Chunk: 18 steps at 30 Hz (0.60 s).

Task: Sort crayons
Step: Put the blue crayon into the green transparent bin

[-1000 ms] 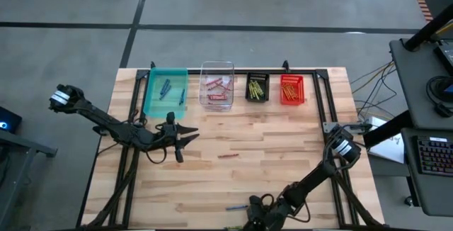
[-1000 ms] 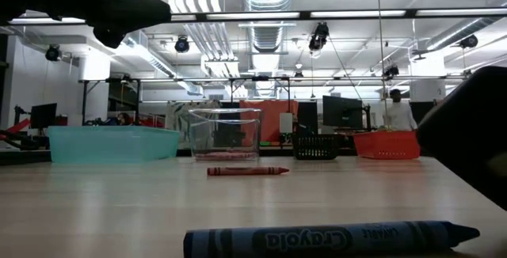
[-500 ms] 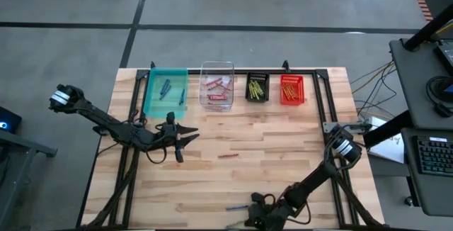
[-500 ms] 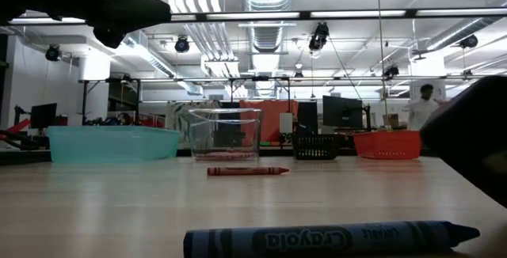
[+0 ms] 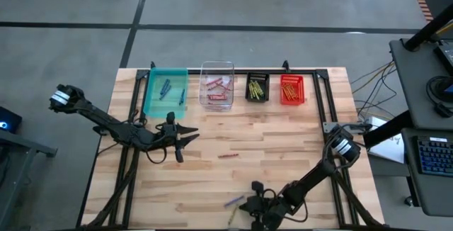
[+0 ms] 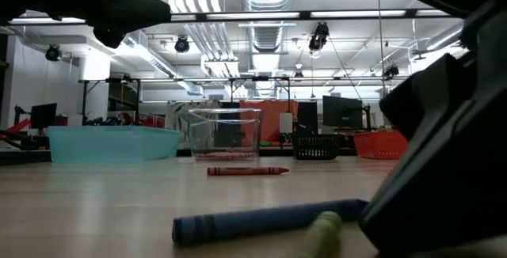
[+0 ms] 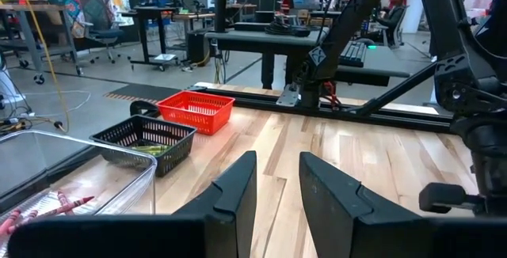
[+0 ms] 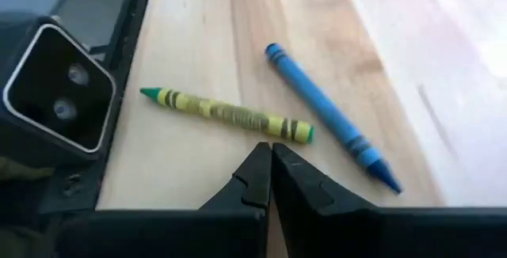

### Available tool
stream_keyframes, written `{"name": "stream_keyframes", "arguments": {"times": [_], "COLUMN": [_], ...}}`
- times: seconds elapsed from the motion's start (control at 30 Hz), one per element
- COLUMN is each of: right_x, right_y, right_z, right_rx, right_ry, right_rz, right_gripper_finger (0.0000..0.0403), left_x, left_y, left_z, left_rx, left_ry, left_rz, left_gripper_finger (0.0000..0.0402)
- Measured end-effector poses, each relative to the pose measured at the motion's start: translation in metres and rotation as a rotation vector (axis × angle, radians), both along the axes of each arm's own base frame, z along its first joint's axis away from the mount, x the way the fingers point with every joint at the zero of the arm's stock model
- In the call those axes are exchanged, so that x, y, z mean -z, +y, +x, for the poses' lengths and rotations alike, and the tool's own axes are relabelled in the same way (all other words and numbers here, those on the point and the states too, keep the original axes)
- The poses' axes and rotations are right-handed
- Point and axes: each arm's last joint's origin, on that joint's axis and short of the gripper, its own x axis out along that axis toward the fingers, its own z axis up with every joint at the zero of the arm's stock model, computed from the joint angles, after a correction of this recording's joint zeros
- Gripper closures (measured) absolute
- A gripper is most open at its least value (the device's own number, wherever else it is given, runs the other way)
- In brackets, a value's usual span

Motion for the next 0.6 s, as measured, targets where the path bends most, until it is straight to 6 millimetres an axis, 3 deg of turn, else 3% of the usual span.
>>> {"name": "stream_keyframes", "arguments": {"times": [0.2,0.6], "right_x": [-0.020,-0.090], "right_y": [-0.003,-0.024], "right_z": [-0.004,-0.013], "right_rx": [-0.010,0.034], "right_ry": [0.011,0.000], "right_rz": [-0.021,0.039], "right_gripper_finger": [0.0394,0.0394], "left_x": [0.000,0.003], "left_y": [0.000,-0.004], "left_z": [0.000,0.001], "left_rx": [0.000,0.118], "left_ry": [0.000,0.008], "left_rz": [0.000,-0.078], "left_gripper_finger": [0.0322,0.0322]}}
